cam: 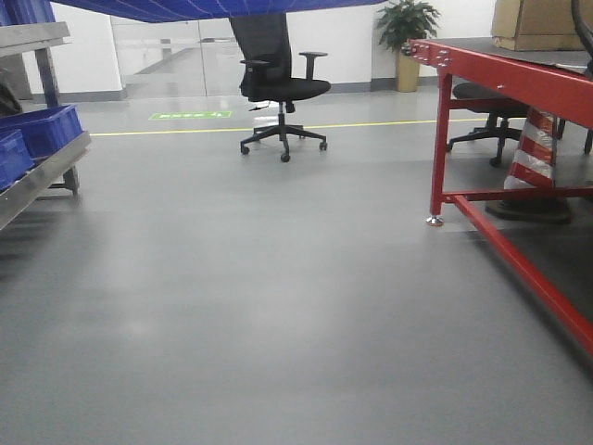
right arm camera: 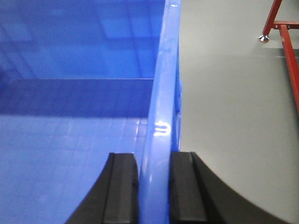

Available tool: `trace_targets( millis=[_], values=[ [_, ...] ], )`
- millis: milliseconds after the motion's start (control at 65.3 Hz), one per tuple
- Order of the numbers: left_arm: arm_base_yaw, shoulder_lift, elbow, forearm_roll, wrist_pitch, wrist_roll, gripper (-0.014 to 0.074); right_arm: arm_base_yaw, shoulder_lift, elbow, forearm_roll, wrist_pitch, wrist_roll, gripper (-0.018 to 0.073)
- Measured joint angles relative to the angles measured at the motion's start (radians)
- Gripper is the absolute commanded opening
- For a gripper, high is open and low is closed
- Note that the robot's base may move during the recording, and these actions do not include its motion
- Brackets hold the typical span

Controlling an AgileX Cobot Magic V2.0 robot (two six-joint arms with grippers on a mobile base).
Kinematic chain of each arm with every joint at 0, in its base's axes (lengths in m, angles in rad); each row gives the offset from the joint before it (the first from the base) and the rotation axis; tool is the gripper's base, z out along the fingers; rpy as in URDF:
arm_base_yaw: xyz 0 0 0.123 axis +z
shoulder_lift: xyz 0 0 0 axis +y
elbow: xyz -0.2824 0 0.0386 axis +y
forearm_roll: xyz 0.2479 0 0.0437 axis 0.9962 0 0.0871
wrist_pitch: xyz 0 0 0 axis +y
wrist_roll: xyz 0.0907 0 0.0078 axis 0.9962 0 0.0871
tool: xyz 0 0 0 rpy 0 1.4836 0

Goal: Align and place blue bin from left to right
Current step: 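Drive across the floor past the black chair carrying the bin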

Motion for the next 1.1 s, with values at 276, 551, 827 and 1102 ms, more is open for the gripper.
trace_targets(
  millis=[276, 551, 827, 1102],
  values=[
    [0.0, 0.0, 0.0, 0.0, 0.0, 0.0, -0.0111, 0.0, 0.0, 0.0, 0.0, 0.0, 0.0, -0.0151],
    [0.0, 0.0, 0.0, 0.0, 0.0, 0.0, -0.0111, 0.0, 0.0, 0.0, 0.0, 0.0, 0.0, -0.0151],
    [0.0, 0.0, 0.0, 0.0, 0.0, 0.0, -0.0111, 0.0, 0.0, 0.0, 0.0, 0.0, 0.0, -0.0151],
    [0.0, 0.0, 0.0, 0.002, 0.0, 0.0, -0.0111, 0.0, 0.0, 0.0, 0.0, 0.0, 0.0, -0.0151]
  ],
)
